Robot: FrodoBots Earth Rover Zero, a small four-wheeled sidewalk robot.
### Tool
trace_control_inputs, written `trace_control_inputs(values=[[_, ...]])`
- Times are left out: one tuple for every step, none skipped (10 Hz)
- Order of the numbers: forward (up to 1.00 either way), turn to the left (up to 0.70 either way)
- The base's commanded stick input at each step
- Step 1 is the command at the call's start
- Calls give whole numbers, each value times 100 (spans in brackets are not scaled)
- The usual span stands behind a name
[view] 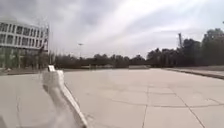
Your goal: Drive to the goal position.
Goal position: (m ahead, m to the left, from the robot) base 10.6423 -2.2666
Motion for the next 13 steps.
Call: trace_control_inputs(values=[[70, 12], [70, 12], [70, 12], [70, 12], [70, 12], [70, 12], [70, 12], [70, 12], [70, 12], [70, 12], [70, 12], [70, 12], [70, 12]])
